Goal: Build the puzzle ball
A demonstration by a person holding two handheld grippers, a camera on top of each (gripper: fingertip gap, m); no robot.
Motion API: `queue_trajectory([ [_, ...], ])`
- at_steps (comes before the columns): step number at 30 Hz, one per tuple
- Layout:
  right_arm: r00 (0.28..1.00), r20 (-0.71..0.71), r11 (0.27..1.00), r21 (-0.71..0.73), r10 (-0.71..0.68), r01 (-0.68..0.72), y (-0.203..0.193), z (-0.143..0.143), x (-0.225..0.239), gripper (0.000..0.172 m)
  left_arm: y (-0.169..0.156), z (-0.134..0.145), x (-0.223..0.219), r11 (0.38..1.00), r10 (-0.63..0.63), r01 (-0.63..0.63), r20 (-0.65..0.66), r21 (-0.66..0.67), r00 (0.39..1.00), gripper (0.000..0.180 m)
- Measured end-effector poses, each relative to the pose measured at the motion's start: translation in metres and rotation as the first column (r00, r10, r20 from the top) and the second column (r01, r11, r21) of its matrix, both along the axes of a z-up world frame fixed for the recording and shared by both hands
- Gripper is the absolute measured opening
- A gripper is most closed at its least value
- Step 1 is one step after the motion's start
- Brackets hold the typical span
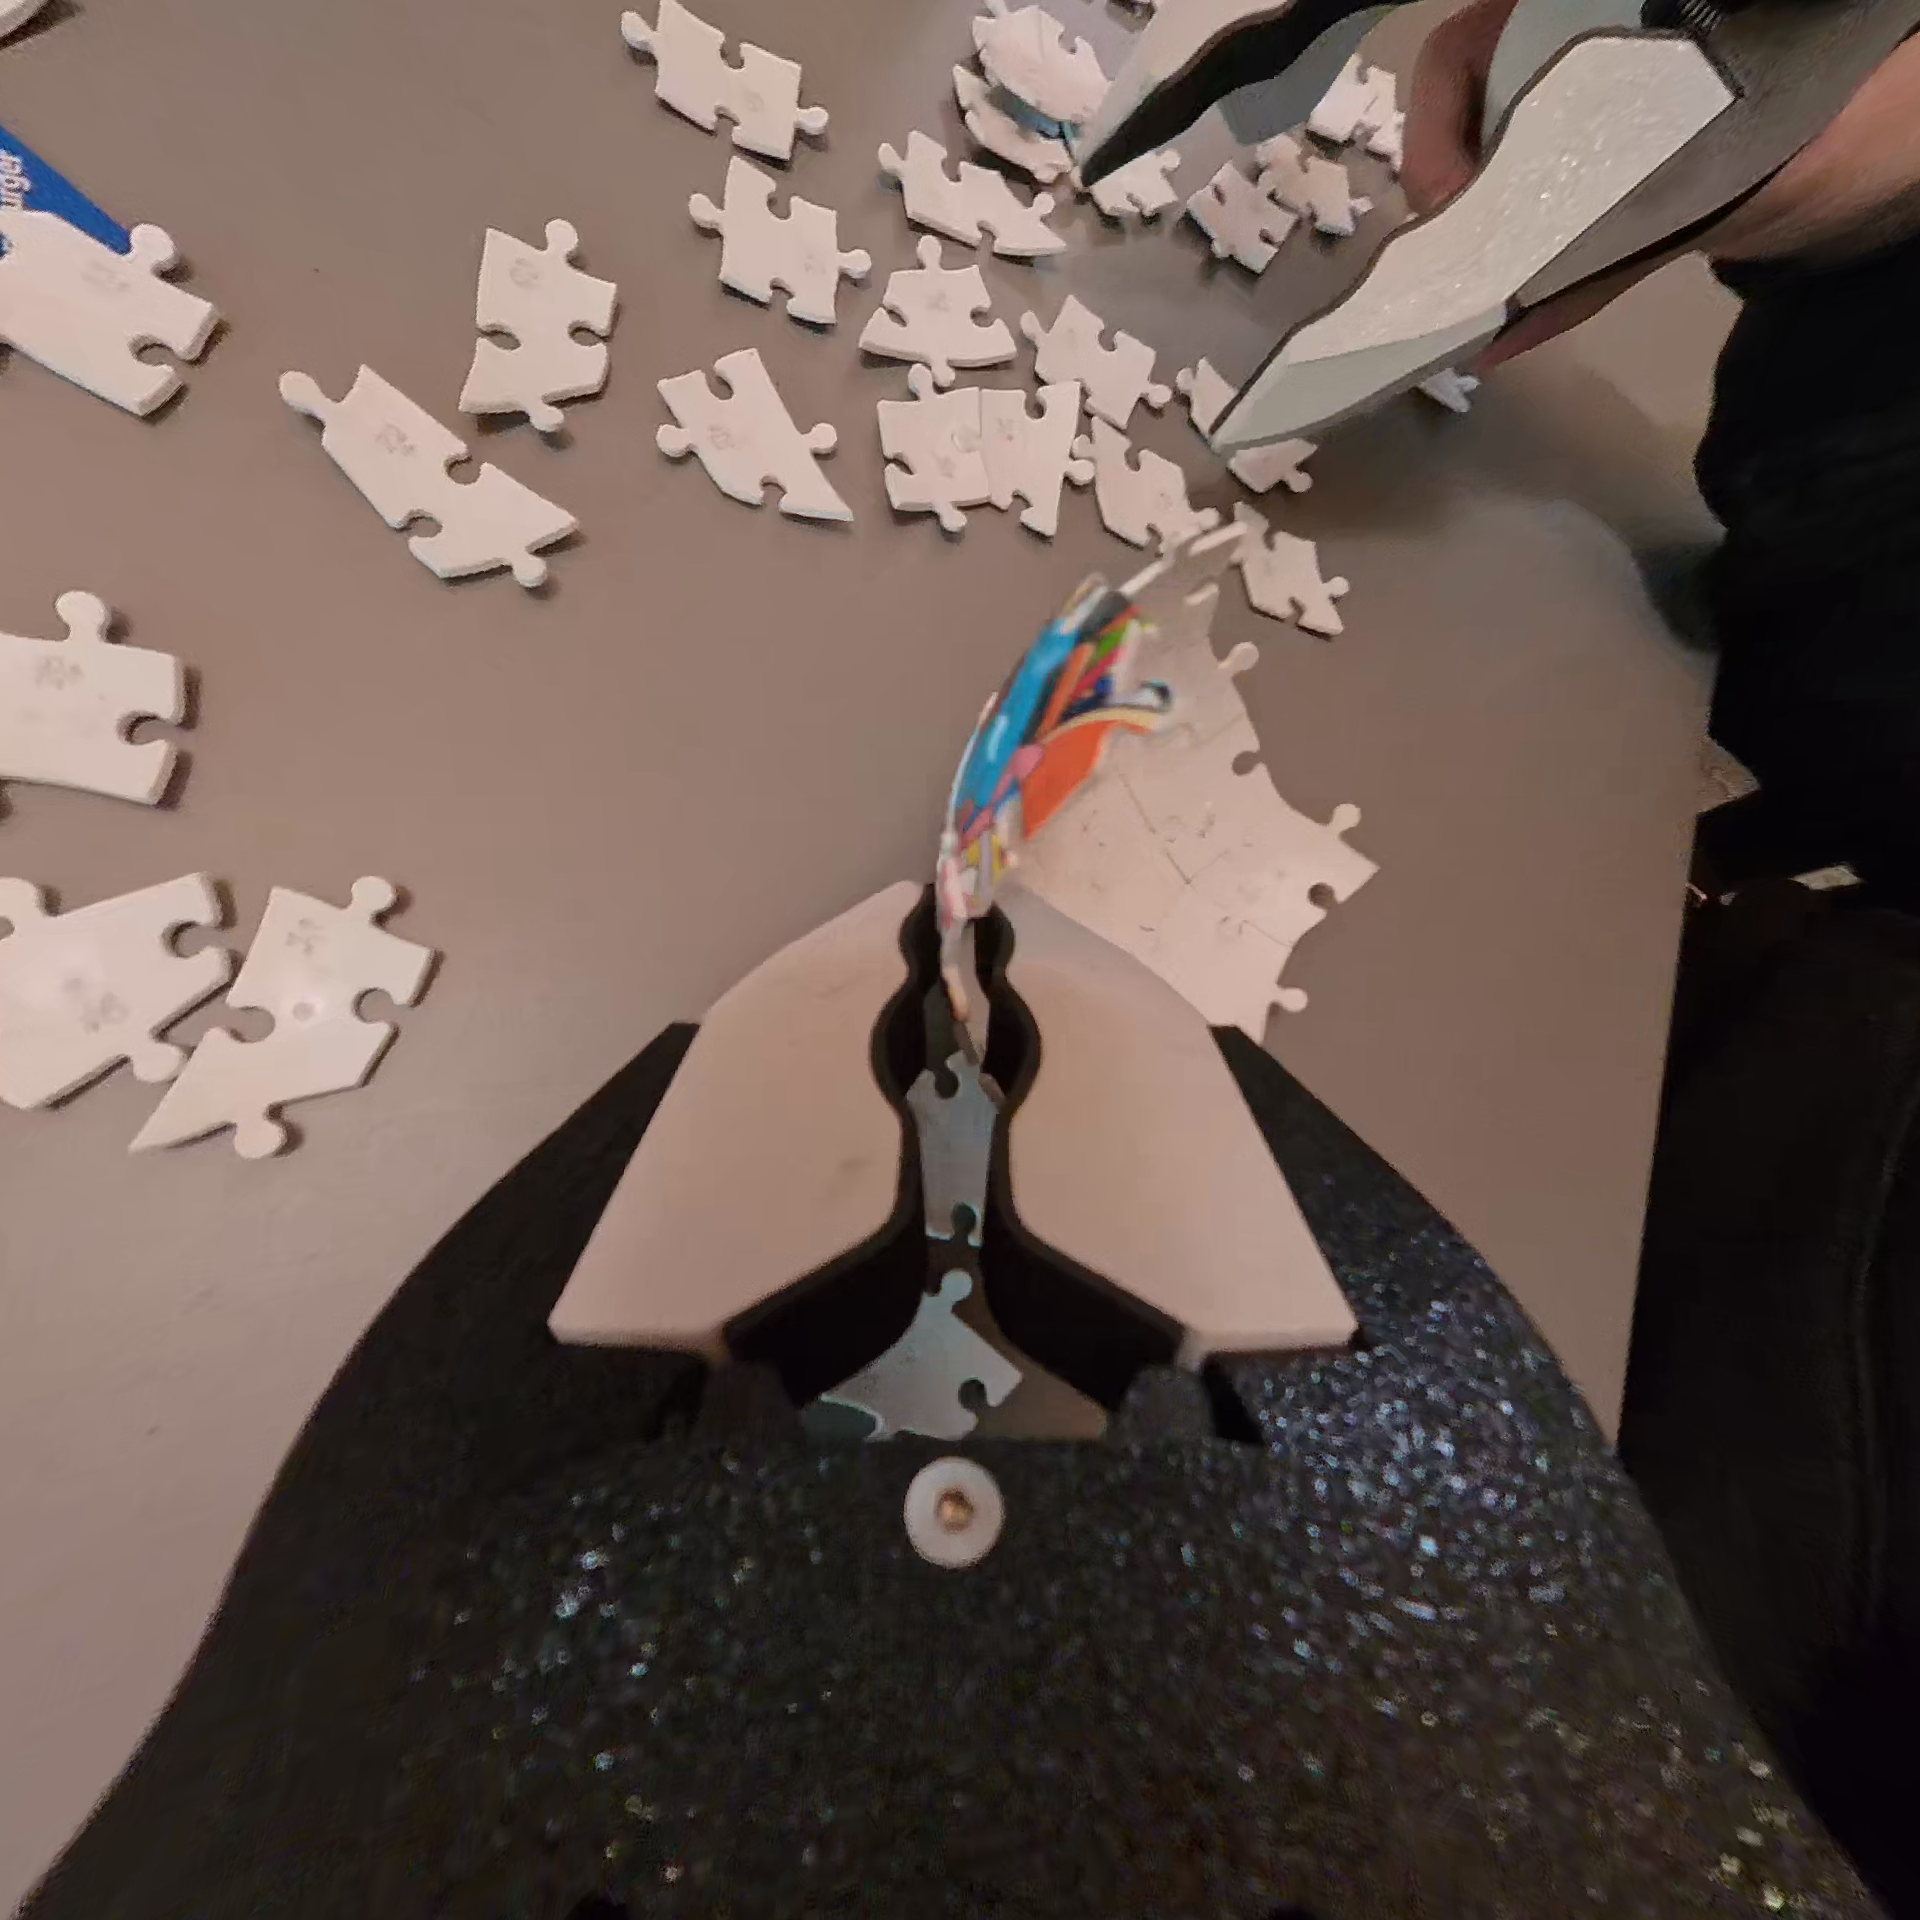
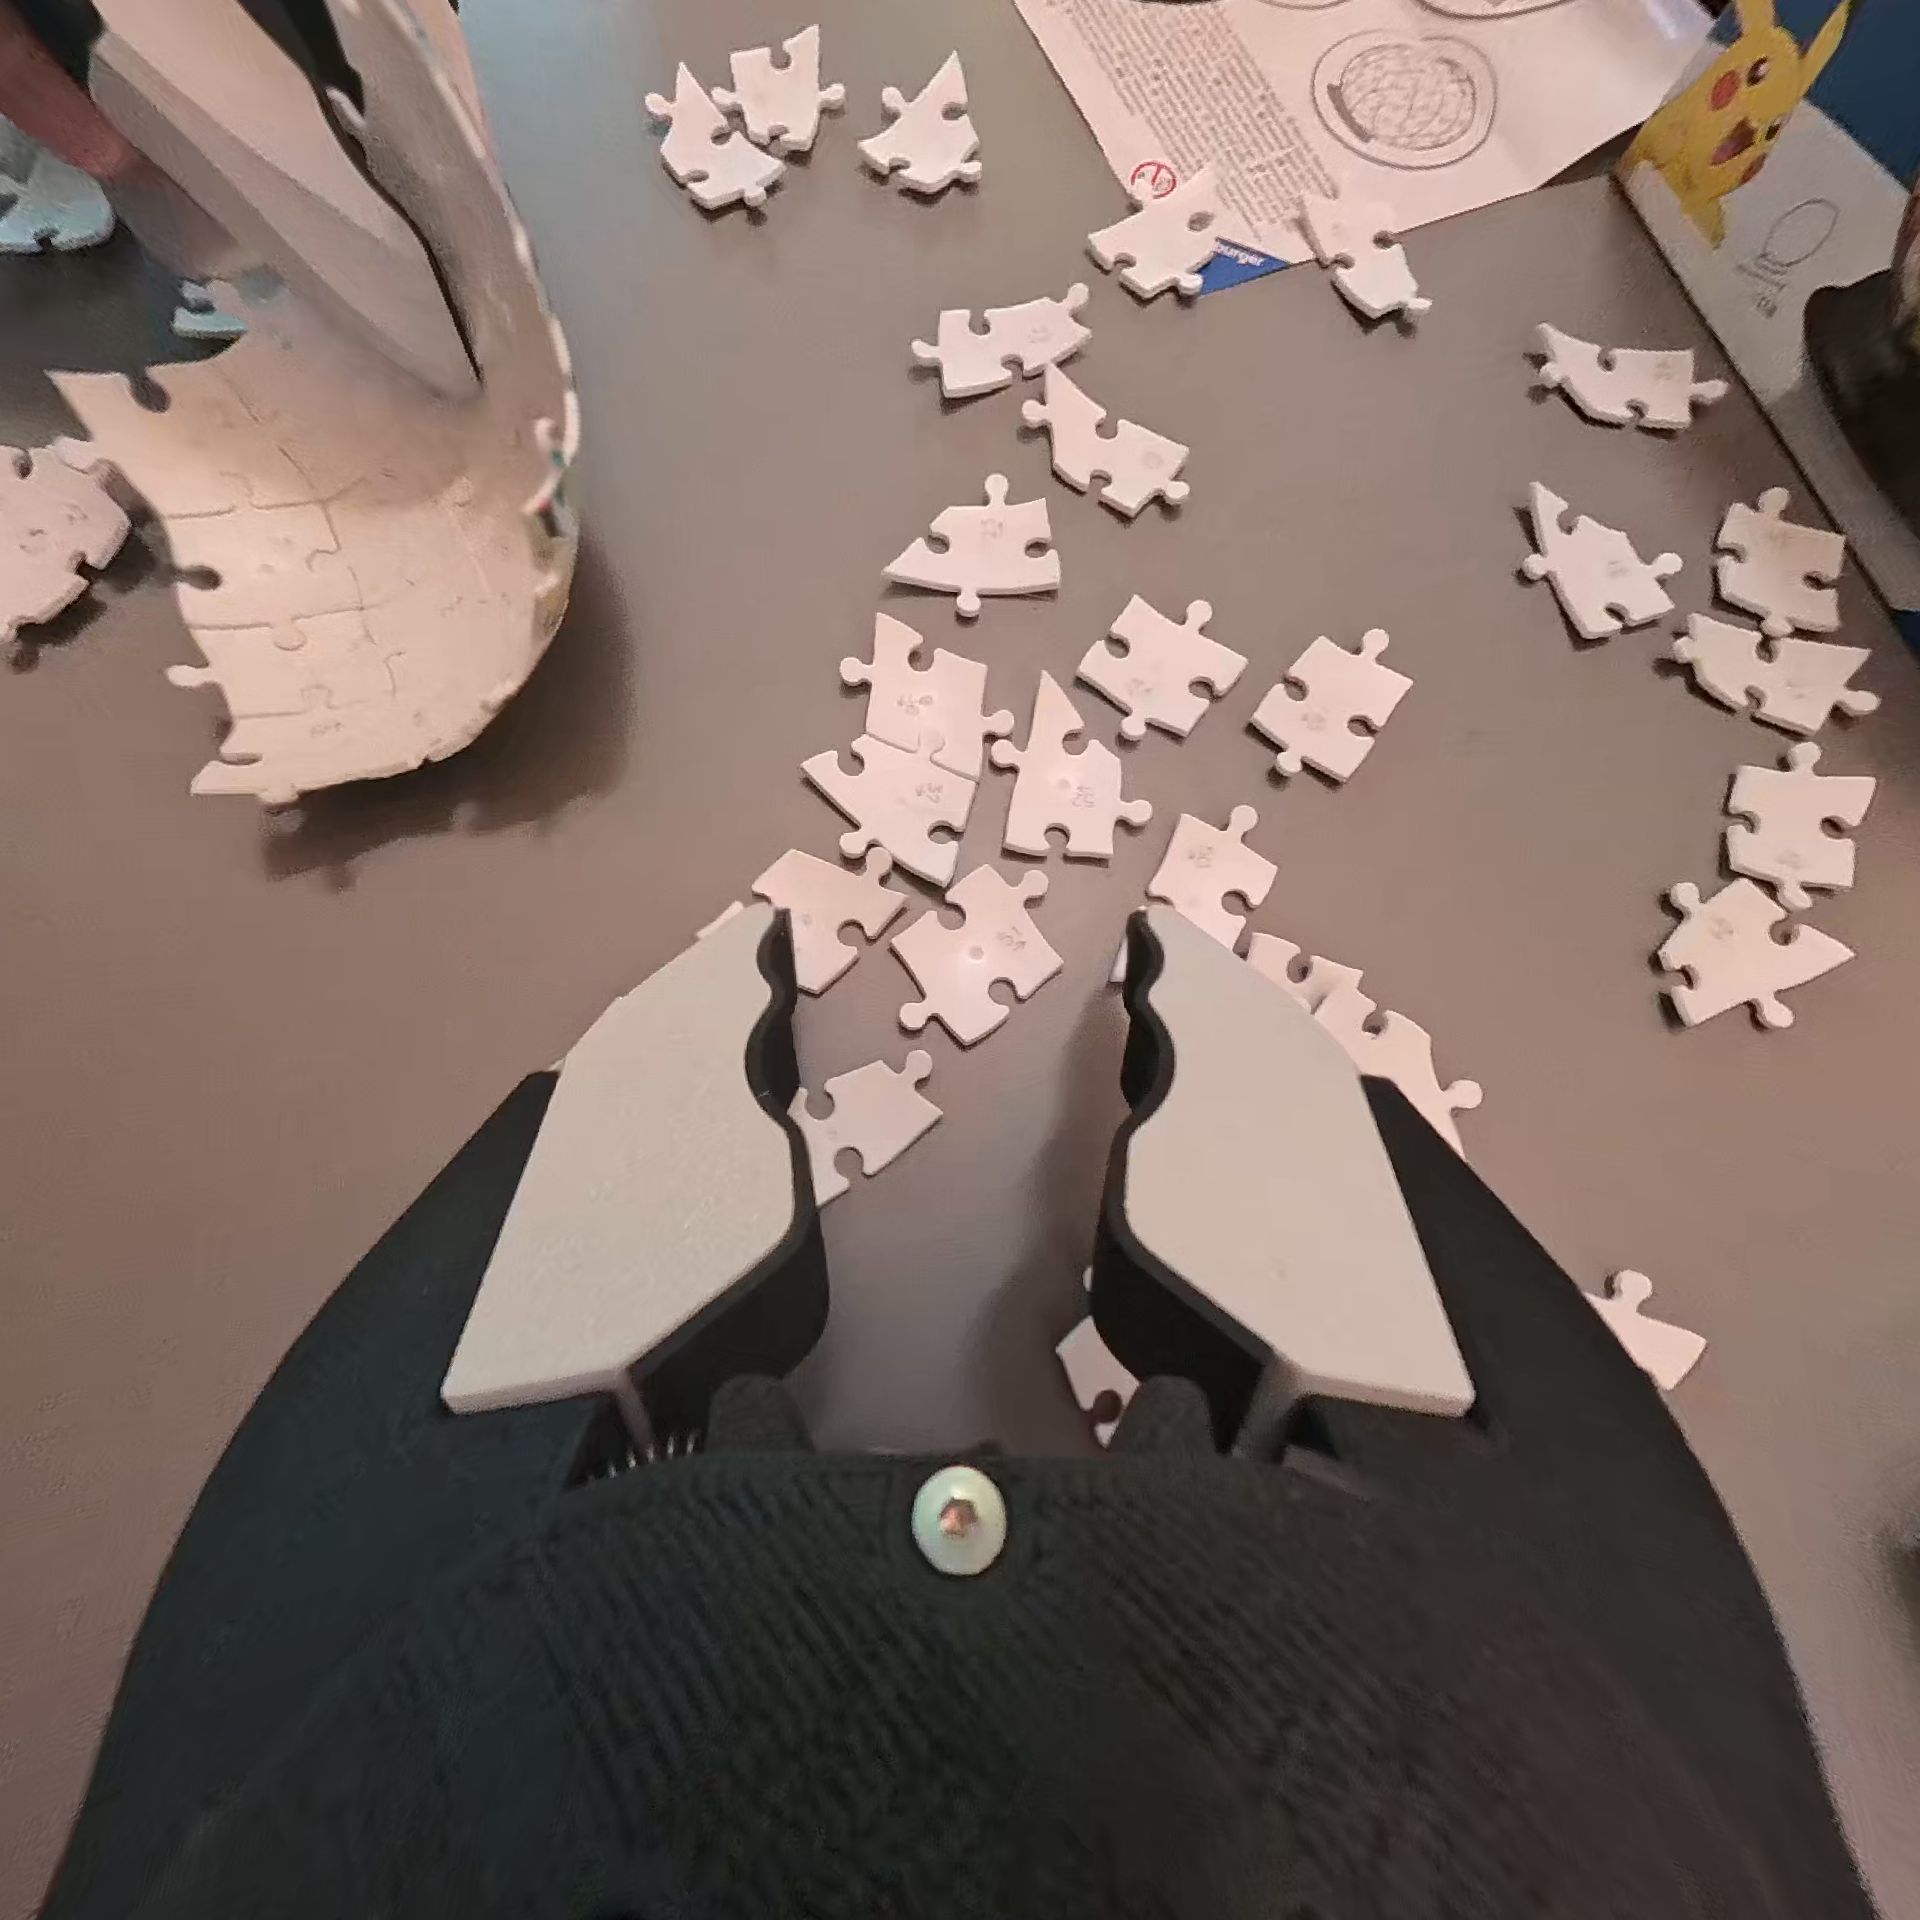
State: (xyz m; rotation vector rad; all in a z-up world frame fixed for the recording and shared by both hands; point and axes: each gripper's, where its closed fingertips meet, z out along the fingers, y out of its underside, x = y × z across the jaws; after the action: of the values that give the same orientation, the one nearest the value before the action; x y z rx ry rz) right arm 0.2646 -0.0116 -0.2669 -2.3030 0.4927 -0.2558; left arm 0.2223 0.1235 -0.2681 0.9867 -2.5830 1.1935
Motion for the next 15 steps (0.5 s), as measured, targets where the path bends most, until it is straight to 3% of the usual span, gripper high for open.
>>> queue_trajectory([
  [1,1.000,-0.003,1.000,-0.002,-0.004,0.004,-0.001,-0.001,0.001,0.061,0.002,-0.002,0.001,1.000,0.010,-0.010,0.003,0.009,1.000,0.006],
  [10,0.998,-0.063,0.999,0.029,-0.013,0.015,-0.006,-0.005,-0.003,0.061,0.011,-0.009,0.009,0.995,0.070,-0.074,0.062,0.064,0.996,0.020],
  [15,0.998,-0.051,0.999,0.030,-0.021,0.022,-0.011,-0.001,-0.002,0.062,0.028,0.013,0.014,0.992,0.124,-0.128,0.124,0.023,0.984,0.035],
])
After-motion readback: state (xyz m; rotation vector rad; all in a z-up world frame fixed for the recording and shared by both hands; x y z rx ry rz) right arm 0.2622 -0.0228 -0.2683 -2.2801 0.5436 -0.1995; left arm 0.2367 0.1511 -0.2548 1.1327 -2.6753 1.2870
